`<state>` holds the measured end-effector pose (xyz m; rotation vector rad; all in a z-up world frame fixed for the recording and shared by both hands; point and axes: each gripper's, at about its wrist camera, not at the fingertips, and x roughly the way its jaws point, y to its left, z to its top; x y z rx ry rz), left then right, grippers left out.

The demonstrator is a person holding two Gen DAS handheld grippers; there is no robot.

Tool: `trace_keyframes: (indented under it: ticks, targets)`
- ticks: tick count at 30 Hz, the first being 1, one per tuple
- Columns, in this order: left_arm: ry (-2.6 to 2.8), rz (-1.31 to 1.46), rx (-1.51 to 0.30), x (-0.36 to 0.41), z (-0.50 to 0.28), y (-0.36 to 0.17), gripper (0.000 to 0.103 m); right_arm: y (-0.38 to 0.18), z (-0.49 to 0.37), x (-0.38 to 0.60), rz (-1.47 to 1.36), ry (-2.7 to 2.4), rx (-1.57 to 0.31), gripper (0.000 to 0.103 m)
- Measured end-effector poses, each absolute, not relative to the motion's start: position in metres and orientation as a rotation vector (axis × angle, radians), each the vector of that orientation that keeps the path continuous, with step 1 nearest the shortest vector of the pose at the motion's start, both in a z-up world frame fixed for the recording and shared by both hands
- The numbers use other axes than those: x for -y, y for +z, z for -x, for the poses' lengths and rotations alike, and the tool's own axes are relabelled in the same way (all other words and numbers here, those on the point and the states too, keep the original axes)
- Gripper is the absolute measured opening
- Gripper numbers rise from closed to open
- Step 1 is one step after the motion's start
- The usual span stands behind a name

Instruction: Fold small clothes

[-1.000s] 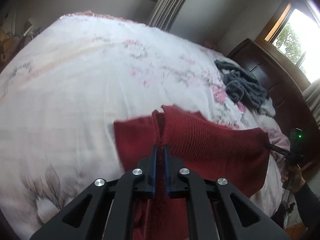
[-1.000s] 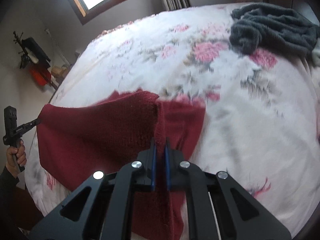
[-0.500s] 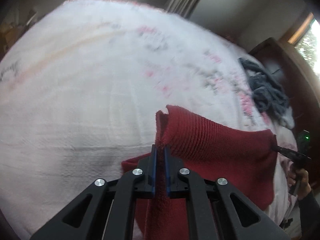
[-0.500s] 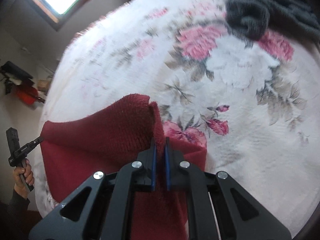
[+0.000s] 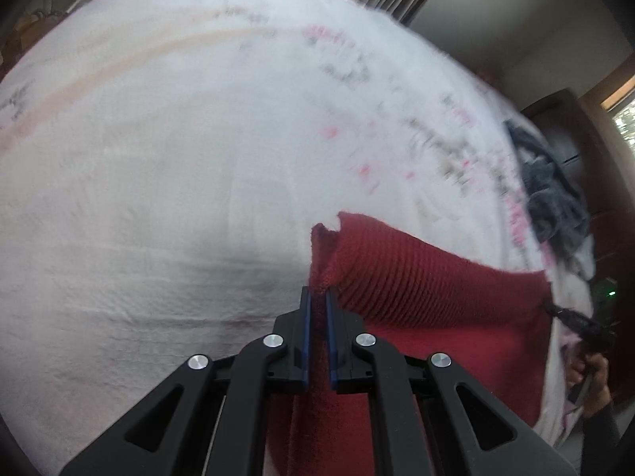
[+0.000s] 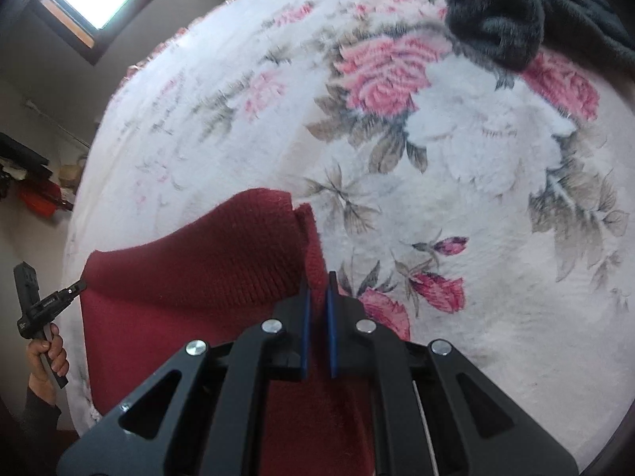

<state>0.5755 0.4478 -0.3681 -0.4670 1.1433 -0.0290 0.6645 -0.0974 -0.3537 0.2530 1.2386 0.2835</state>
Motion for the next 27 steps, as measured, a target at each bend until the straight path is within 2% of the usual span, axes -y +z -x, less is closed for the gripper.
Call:
trace_keyframes:
  ticks: [5, 7, 8, 11, 13, 15, 16, 17, 18, 20, 21, 22, 24, 27]
  targets:
    - [0.009, 0.475, -1.252, -0.447, -0.583, -0.406, 0.008, -0.386, -0.674, 0.101, -0.246, 0.230, -1.296, 0.007]
    - [0.054, 0.450, -1.226, -0.449, -0.581, -0.399, 0.015, -0.396, -0.676, 0.103, -0.223, 0.206, -1.313, 0.012]
    - [0.104, 0.434, -1.159, -0.452, -0.575, -0.382, 0.017, -0.392, -0.675, 0.105, -0.219, 0.195, -1.287, 0.016]
    - [-0.036, 0.500, -1.040, -0.443, -0.563, -0.351, 0.017, -0.362, -0.662, 0.115, -0.319, 0.219, -1.139, 0.016]
    - [-0.119, 0.522, -1.070, -0.431, -0.565, -0.357, 0.017, -0.364, -0.655, 0.113, -0.416, 0.325, -1.155, 0.017]
    - [-0.112, 0.498, -1.173, -0.421, -0.571, -0.385, 0.017, -0.385, -0.651, 0.106, -0.421, 0.357, -1.222, 0.014]
    - [-0.090, 0.486, -1.199, -0.421, -0.572, -0.394, 0.016, -0.400, -0.651, 0.106, -0.428, 0.351, -1.270, 0.012]
    - [-0.048, 0.475, -1.235, -0.424, -0.571, -0.409, 0.012, -0.410, -0.651, 0.109, -0.434, 0.332, -1.291, 0.000]
    - [-0.024, 0.485, -1.238, -0.428, -0.569, -0.414, 0.002, -0.417, -0.650, 0.116, -0.449, 0.310, -1.294, 0.000]
    - [-0.014, 0.549, -1.196, -0.437, -0.558, -0.403, 0.002, -0.414, -0.647, 0.135, -0.542, 0.280, -1.273, 0.000]
    - [-0.041, 0.553, -1.159, -0.436, -0.550, -0.391, 0.003, -0.408, -0.644, 0.137, -0.562, 0.292, -1.258, 0.007]
    - [-0.109, 0.549, -1.110, -0.430, -0.537, -0.373, 0.004, -0.396, -0.633, 0.139, -0.605, 0.348, -1.228, 0.009]
    - [-0.236, 0.573, -1.074, -0.417, -0.510, -0.359, 0.004, -0.382, -0.609, 0.137, -0.660, 0.464, -1.207, 0.009]
    - [-0.261, 0.525, -1.135, -0.406, -0.480, -0.380, 0.007, -0.391, -0.564, 0.129, -0.635, 0.553, -1.248, 0.009]
